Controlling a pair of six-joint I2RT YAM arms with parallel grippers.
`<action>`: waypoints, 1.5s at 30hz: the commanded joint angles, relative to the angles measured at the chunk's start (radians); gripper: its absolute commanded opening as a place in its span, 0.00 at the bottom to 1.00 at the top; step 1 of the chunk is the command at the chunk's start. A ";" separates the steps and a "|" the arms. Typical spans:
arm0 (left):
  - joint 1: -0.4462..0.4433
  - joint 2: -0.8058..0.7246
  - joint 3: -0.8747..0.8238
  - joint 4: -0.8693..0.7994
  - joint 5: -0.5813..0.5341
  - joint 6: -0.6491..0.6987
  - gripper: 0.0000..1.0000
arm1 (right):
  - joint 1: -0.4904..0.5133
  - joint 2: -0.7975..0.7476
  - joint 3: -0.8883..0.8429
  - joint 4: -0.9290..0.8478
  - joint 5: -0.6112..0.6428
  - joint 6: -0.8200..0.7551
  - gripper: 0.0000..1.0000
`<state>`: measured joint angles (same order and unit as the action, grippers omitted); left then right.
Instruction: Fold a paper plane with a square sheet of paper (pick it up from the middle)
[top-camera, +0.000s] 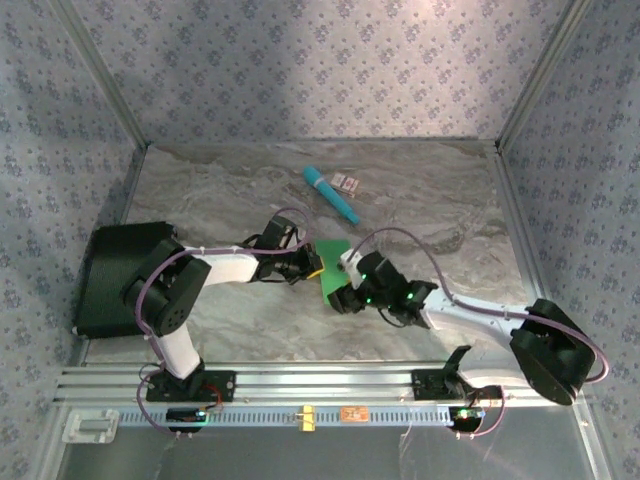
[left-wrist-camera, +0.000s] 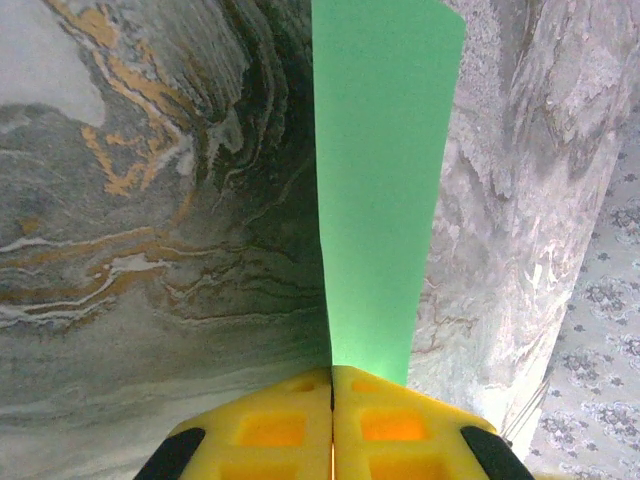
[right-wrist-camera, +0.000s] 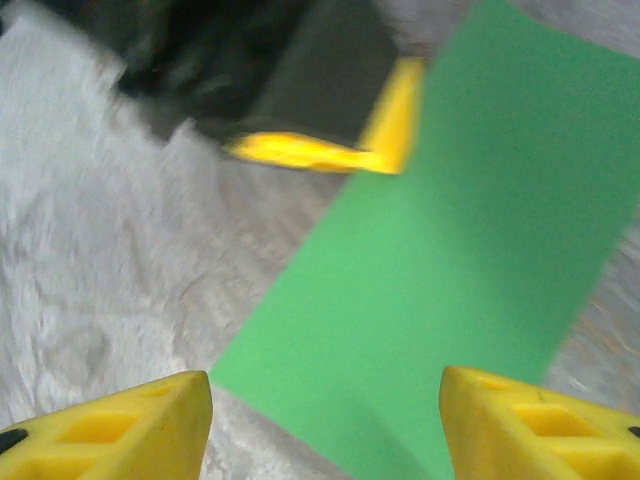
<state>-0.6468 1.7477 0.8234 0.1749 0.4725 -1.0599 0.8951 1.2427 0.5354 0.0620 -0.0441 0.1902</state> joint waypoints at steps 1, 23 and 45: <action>0.005 -0.035 0.008 -0.023 0.026 0.003 0.08 | 0.103 0.015 -0.016 0.072 0.184 -0.239 0.62; 0.004 -0.021 -0.002 0.023 0.031 -0.025 0.09 | 0.326 0.232 0.009 0.185 0.625 -0.338 0.47; 0.000 -0.020 0.001 0.017 0.028 -0.023 0.09 | 0.295 0.159 -0.058 0.239 0.553 -0.273 0.23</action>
<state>-0.6472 1.7477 0.8234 0.1806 0.4866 -1.0756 1.1961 1.4132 0.4877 0.2832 0.5171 -0.1066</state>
